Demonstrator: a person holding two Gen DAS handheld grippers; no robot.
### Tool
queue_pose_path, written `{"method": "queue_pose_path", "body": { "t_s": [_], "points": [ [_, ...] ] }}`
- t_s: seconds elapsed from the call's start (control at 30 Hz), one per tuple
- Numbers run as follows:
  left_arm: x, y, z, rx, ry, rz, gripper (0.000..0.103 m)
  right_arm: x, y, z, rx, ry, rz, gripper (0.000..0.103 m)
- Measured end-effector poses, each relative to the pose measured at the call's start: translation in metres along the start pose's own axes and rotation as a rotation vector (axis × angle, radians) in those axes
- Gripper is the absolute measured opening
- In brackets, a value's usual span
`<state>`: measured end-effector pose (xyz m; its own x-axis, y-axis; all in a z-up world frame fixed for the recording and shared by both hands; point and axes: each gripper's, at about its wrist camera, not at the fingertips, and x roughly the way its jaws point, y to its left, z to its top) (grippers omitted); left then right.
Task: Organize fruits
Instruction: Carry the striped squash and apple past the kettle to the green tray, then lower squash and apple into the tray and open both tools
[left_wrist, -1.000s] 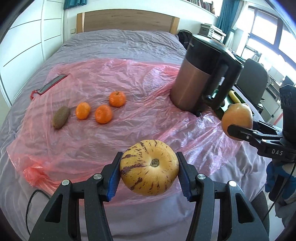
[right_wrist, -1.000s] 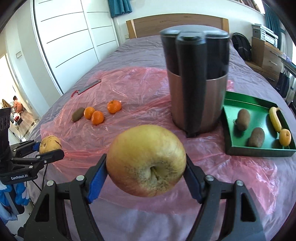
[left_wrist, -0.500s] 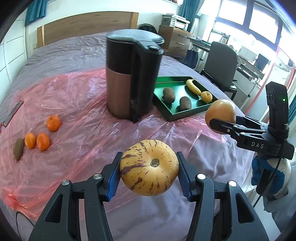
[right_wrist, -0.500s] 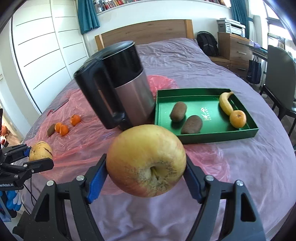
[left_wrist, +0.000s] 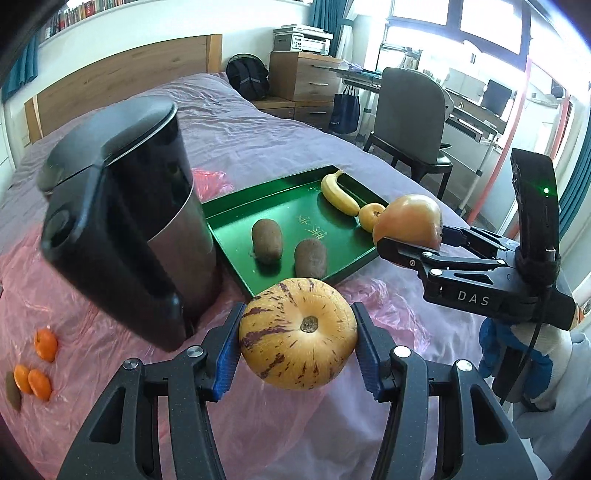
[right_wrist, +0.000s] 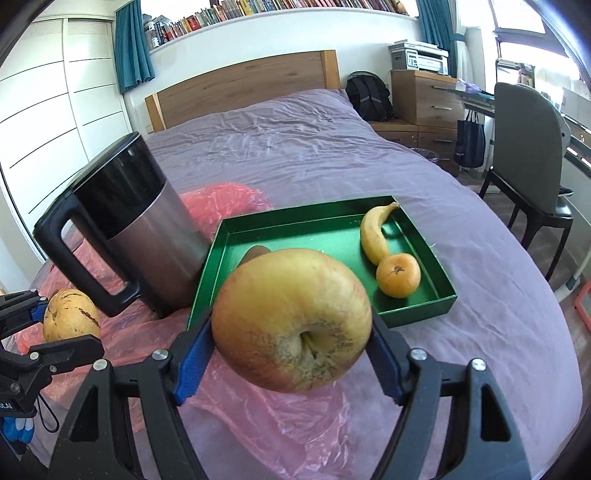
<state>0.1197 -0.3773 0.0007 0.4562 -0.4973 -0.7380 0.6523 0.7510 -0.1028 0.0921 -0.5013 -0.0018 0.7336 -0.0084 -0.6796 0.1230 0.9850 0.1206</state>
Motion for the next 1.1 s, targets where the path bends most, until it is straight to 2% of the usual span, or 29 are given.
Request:
{"method": "queue_pose_path", "body": {
  "t_s": [0.2, 0.5, 0.83, 1.1],
  "points": [
    [0.045, -0.005, 0.021, 0.017, 0.024, 0.03, 0.05, 0.032, -0.015, 0.014, 0.013, -0.004, -0.001, 0.095],
    [0.094, 0.0, 0.022, 0.008, 0.066, 0.076, 0.05, 0.069, -0.027, 0.021, 0.018, 0.001, 0.003, 0.095],
    [0.136, 0.008, 0.019, 0.003, 0.117, 0.121, 0.05, 0.112, -0.041, 0.016, 0.001, 0.055, -0.03, 0.095],
    [0.153, 0.009, 0.016, 0.009, 0.151, 0.123, 0.05, 0.128, -0.047, 0.002, 0.001, 0.09, -0.047, 0.096]
  ]
}}
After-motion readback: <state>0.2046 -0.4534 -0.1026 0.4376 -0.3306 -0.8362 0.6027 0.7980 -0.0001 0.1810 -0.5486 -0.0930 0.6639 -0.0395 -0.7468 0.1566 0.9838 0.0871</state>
